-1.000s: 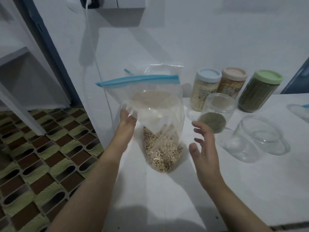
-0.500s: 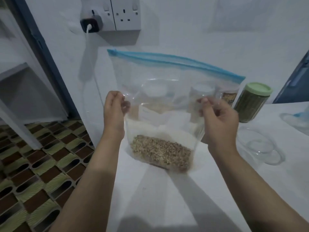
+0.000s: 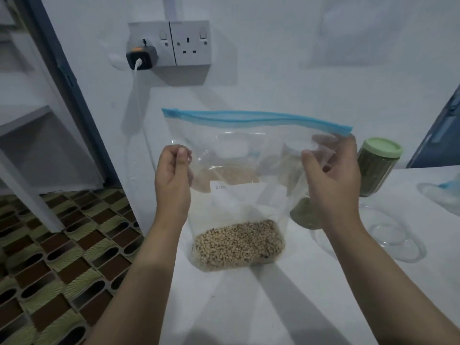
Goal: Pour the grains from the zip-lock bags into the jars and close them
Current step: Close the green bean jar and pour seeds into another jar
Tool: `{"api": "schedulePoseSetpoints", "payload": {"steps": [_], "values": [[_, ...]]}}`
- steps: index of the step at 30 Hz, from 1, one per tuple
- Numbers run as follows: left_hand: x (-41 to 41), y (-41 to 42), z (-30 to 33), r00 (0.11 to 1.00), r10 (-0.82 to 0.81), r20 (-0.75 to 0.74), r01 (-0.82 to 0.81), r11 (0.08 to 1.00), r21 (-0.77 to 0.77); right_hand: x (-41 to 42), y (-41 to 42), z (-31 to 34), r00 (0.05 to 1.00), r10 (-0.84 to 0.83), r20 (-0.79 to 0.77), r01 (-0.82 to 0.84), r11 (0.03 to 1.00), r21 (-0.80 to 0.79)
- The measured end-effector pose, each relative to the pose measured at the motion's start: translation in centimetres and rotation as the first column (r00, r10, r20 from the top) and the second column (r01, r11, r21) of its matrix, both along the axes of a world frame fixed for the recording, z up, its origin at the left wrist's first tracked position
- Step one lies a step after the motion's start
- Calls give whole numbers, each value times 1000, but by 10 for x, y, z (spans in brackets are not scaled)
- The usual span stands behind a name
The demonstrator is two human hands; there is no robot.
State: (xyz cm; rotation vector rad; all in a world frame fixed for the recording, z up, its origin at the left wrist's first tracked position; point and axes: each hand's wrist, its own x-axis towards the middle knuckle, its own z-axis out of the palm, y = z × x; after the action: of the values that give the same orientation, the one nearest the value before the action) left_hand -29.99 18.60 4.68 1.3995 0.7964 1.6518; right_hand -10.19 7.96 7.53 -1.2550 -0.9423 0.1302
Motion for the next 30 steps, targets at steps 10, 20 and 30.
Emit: {"api": "schedulePoseSetpoints", "payload": {"steps": [10, 20, 30], "values": [[3, 21, 45, 998, -12, -67, 25, 980, 199, 13, -11, 33, 916, -161, 366, 204, 976, -80], [19, 11, 58, 964, -87, -251, 160, 944, 287, -16, 41, 96, 596, 164, 786, 291, 868, -402], [-19, 10, 13, 917, -24, -399, 112, 974, 198, -47, 68, 85, 744, 5, 668, 38, 998, -51]]}}
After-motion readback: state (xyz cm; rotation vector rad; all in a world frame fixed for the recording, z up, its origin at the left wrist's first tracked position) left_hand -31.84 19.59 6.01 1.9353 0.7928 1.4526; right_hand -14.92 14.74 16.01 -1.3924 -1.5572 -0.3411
